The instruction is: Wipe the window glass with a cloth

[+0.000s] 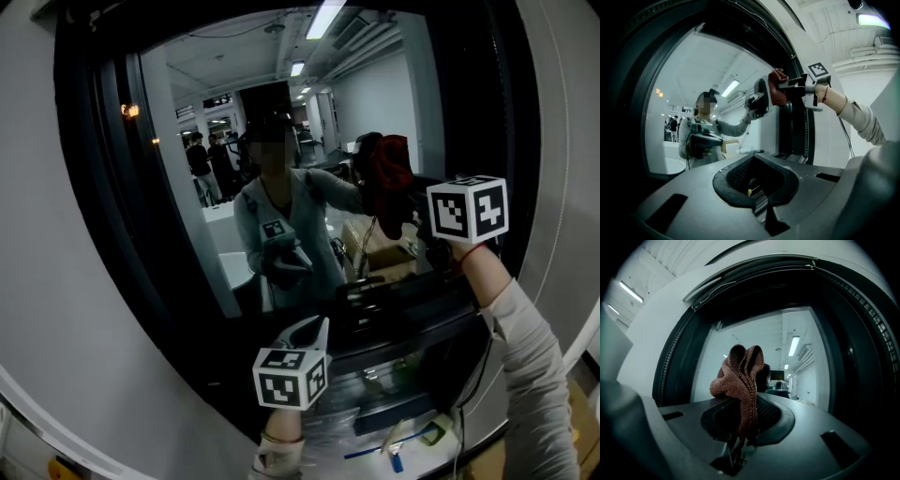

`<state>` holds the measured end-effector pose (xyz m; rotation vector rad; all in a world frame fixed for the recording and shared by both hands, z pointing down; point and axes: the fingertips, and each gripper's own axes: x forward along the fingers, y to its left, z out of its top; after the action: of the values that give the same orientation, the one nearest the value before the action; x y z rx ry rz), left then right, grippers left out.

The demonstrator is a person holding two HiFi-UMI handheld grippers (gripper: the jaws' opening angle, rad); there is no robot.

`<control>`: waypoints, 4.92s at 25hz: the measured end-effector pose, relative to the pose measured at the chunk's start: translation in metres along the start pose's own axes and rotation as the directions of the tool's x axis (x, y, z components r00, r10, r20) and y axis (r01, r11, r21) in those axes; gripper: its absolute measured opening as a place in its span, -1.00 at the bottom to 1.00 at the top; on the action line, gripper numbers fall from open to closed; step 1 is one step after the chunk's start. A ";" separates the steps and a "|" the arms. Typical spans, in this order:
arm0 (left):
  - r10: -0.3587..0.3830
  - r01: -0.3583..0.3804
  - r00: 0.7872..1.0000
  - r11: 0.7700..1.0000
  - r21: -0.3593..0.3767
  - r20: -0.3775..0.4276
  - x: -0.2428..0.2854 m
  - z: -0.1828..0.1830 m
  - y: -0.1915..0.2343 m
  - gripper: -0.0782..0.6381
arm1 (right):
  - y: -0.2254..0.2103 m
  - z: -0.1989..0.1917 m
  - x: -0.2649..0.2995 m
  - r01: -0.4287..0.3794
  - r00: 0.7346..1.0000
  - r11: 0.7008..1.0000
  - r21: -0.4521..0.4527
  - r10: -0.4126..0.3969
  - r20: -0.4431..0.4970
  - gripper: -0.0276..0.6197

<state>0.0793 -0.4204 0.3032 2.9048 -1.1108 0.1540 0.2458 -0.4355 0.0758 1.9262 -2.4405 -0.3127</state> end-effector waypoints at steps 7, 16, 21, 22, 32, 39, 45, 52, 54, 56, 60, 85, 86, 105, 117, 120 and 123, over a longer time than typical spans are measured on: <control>-0.008 0.008 1.000 1.000 -0.011 0.001 0.007 -0.003 -0.002 -0.77 | -0.033 -0.008 -0.015 0.064 0.998 0.998 0.008 -0.064 -0.020 -0.75; -0.036 0.036 0.999 0.999 -0.020 0.001 0.019 -0.009 -0.011 -0.77 | -0.082 -0.021 -0.037 0.172 0.984 0.985 0.005 -0.172 -0.038 -0.75; -0.046 0.046 0.999 0.999 -0.014 -0.006 0.024 -0.009 -0.013 -0.77 | -0.107 -0.029 -0.043 0.218 0.975 0.975 0.038 -0.216 -0.045 -0.75; -0.047 0.047 0.999 0.999 -0.014 -0.006 0.024 -0.009 -0.013 -0.77 | -0.110 -0.030 -0.045 0.223 0.974 0.974 0.046 -0.221 -0.046 -0.75; -0.021 0.021 1.000 1.000 -0.022 -0.005 0.012 -0.011 -0.004 -0.77 | -0.083 -0.035 -0.058 0.223 0.975 0.974 0.050 -0.222 -0.013 -0.75; 0.036 -0.036 0.999 0.998 -0.041 0.000 -0.012 -0.019 0.014 -0.77 | -0.011 -0.047 -0.054 0.073 0.997 0.994 0.076 -0.076 0.030 -0.75; 0.098 -0.098 0.995 0.993 -0.061 0.003 -0.040 -0.027 0.034 -0.77 | 0.056 -0.074 -0.030 -0.061 0.998 0.994 0.095 0.059 0.023 -0.75; 0.184 -0.184 0.983 0.979 -0.084 -0.006 -0.078 -0.037 0.058 -0.77 | 0.139 -0.092 0.000 -0.222 0.975 0.968 0.120 0.218 0.043 -0.75; 0.207 -0.207 0.978 0.974 -0.091 -0.011 -0.087 -0.040 0.064 -0.77 | 0.162 -0.094 0.010 -0.264 0.964 0.956 0.127 0.260 0.053 -0.75; 0.223 -0.224 0.975 0.970 -0.093 -0.018 -0.094 -0.043 0.068 -0.77 | 0.185 -0.096 0.020 -0.302 0.953 0.944 0.131 0.297 0.054 -0.75; 0.263 -0.264 0.964 0.960 -0.097 -0.030 -0.108 -0.049 0.082 -0.77 | 0.233 -0.102 0.043 -0.376 0.927 0.917 0.133 0.373 0.047 -0.75; 0.313 -0.315 0.949 0.944 -0.099 -0.035 -0.112 -0.054 0.113 -0.77 | 0.279 -0.136 0.096 -0.426 0.899 0.894 0.137 0.435 -0.043 -0.75; 0.309 -0.311 0.950 0.945 -0.098 -0.035 -0.112 -0.054 0.112 -0.77 | 0.276 -0.137 0.094 -0.421 0.902 0.897 0.134 0.430 -0.046 -0.75; 0.171 -0.172 0.985 0.983 -0.070 -0.029 -0.060 -0.046 0.060 -0.77 | 0.163 -0.148 0.049 -0.235 0.967 0.960 0.152 0.247 -0.061 -0.75; 0.067 -0.068 0.997 0.996 -0.053 -0.031 -0.021 -0.044 0.027 -0.77 | 0.096 -0.155 0.022 -0.101 0.991 0.985 0.141 0.112 -0.073 -0.75; 0.047 -0.049 0.998 0.998 -0.048 -0.031 -0.015 -0.044 0.019 -0.77 | 0.084 -0.156 0.015 -0.074 0.993 0.987 0.140 0.085 -0.076 -0.75; 0.034 -0.035 0.999 0.998 -0.045 -0.030 -0.011 -0.042 0.011 -0.77 | 0.070 -0.156 0.005 -0.045 0.995 0.989 0.140 0.056 -0.078 -0.75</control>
<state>0.0600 -0.4185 0.3434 2.8354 -1.1444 0.1690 0.1988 -0.4479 0.2394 1.8819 -2.5143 -0.0639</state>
